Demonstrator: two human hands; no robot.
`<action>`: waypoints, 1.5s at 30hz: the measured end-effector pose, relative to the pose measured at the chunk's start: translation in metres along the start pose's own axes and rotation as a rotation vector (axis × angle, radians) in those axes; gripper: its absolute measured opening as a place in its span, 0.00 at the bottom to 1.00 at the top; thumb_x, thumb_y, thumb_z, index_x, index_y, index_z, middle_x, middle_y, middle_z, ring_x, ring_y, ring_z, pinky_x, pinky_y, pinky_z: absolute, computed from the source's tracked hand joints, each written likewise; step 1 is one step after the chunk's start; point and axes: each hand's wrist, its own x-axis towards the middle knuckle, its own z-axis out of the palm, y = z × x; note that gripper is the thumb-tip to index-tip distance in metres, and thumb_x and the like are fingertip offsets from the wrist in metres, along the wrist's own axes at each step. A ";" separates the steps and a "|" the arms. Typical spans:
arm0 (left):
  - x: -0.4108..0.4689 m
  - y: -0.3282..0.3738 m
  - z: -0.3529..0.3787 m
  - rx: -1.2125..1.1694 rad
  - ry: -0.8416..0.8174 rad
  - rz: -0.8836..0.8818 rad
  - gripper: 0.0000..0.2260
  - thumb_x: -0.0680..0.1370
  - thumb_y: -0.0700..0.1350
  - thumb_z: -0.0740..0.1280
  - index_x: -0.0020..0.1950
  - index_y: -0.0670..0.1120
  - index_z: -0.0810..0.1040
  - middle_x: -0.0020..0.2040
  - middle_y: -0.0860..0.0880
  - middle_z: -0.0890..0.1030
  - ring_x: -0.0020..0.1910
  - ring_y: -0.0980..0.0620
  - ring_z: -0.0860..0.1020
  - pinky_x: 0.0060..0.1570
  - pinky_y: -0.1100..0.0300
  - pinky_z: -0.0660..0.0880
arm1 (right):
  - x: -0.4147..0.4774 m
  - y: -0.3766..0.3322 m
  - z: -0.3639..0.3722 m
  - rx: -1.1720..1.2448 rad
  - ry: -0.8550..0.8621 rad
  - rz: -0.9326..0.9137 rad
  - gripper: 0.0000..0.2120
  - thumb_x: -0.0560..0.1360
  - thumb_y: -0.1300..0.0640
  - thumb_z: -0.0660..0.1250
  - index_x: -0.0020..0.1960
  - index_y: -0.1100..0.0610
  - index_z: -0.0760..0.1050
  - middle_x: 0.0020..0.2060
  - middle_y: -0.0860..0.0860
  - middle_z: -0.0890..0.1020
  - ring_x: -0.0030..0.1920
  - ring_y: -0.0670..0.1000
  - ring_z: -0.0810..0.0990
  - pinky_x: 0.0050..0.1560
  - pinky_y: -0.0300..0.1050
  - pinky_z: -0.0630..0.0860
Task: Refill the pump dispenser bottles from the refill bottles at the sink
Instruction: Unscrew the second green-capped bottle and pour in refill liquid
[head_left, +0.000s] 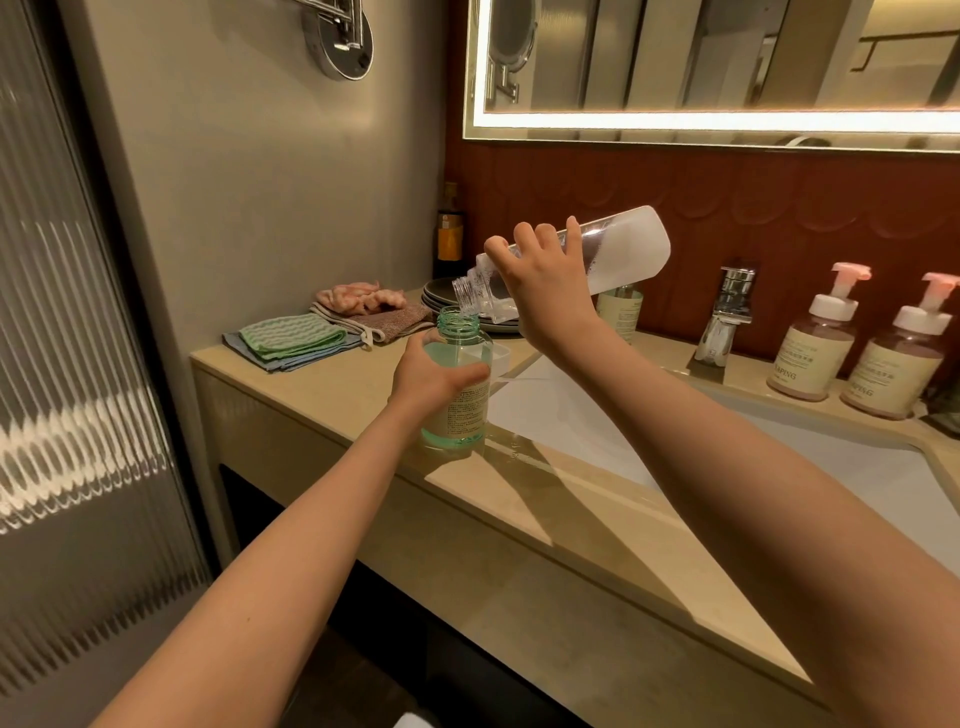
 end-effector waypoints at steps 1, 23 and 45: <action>0.000 0.000 0.000 -0.003 0.001 -0.002 0.33 0.67 0.45 0.76 0.67 0.44 0.65 0.61 0.45 0.75 0.55 0.49 0.73 0.54 0.55 0.71 | 0.000 0.000 0.000 -0.001 -0.001 0.001 0.30 0.71 0.67 0.65 0.69 0.57 0.60 0.64 0.59 0.67 0.65 0.60 0.65 0.71 0.63 0.49; 0.002 -0.002 0.001 -0.006 -0.006 -0.003 0.33 0.67 0.45 0.76 0.67 0.44 0.65 0.62 0.45 0.75 0.58 0.48 0.74 0.54 0.55 0.71 | 0.000 0.000 0.000 -0.009 -0.007 0.002 0.30 0.71 0.67 0.65 0.70 0.57 0.59 0.65 0.59 0.66 0.66 0.60 0.64 0.71 0.62 0.49; 0.002 -0.001 0.000 0.031 -0.004 -0.003 0.34 0.67 0.46 0.76 0.68 0.45 0.64 0.63 0.45 0.74 0.58 0.48 0.73 0.54 0.55 0.70 | 0.001 -0.001 -0.008 -0.080 -0.015 -0.050 0.28 0.73 0.64 0.64 0.70 0.58 0.58 0.66 0.60 0.65 0.66 0.60 0.63 0.71 0.63 0.48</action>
